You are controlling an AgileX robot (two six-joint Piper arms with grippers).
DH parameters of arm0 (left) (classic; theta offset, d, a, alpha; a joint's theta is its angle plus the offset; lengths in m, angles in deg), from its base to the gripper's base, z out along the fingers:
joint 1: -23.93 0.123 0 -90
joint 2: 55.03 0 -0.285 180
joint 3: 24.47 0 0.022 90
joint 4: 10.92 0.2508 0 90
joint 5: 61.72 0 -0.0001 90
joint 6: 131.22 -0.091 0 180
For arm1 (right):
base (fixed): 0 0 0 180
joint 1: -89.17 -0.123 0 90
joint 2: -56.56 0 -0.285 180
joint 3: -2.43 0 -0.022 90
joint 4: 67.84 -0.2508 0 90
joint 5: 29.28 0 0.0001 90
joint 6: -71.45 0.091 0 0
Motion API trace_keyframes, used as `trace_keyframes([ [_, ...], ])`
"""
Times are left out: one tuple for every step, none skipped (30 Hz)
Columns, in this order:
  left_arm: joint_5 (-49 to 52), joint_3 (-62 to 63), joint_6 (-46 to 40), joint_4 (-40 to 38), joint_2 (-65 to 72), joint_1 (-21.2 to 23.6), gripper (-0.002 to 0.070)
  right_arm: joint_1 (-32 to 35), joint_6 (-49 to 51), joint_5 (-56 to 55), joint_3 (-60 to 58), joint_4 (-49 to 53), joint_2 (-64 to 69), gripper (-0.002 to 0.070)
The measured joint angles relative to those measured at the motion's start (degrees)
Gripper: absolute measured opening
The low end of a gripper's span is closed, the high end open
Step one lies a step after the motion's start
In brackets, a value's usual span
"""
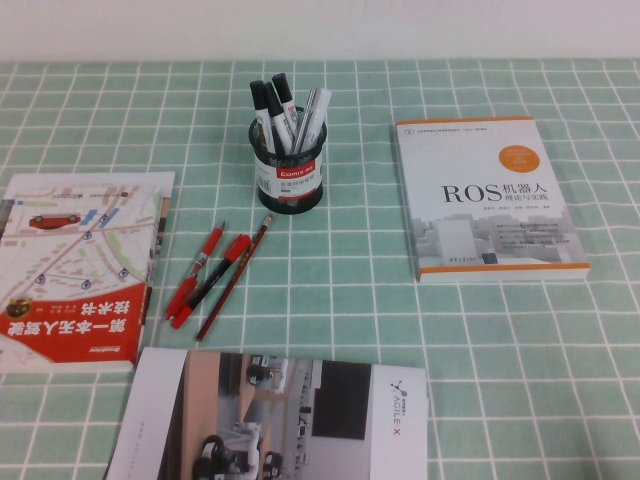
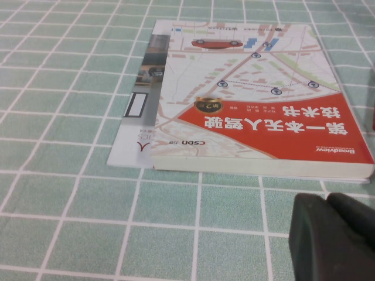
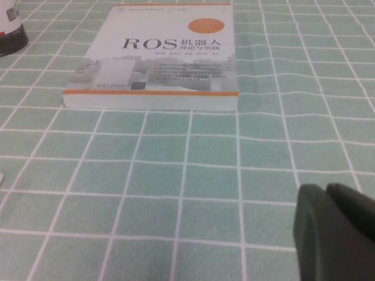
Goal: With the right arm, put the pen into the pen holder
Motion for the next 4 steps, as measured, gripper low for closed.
trace_keyframes([
  [0.0,0.0,0.0,0.0,0.0,0.0,-0.0004,0.0,0.0,0.0,0.0,0.0,0.0,-0.0019],
  [0.0,0.0,0.0,0.0,0.0,0.0,-0.0004,0.0,0.0,0.0,0.0,0.0,0.0,-0.0019],
  [0.0,0.0,0.0,0.0,0.0,0.0,-0.0004,0.0,0.0,0.0,0.0,0.0,0.0,-0.0019],
  [0.0,0.0,0.0,0.0,0.0,0.0,-0.0004,0.0,0.0,0.0,0.0,0.0,0.0,-0.0019],
])
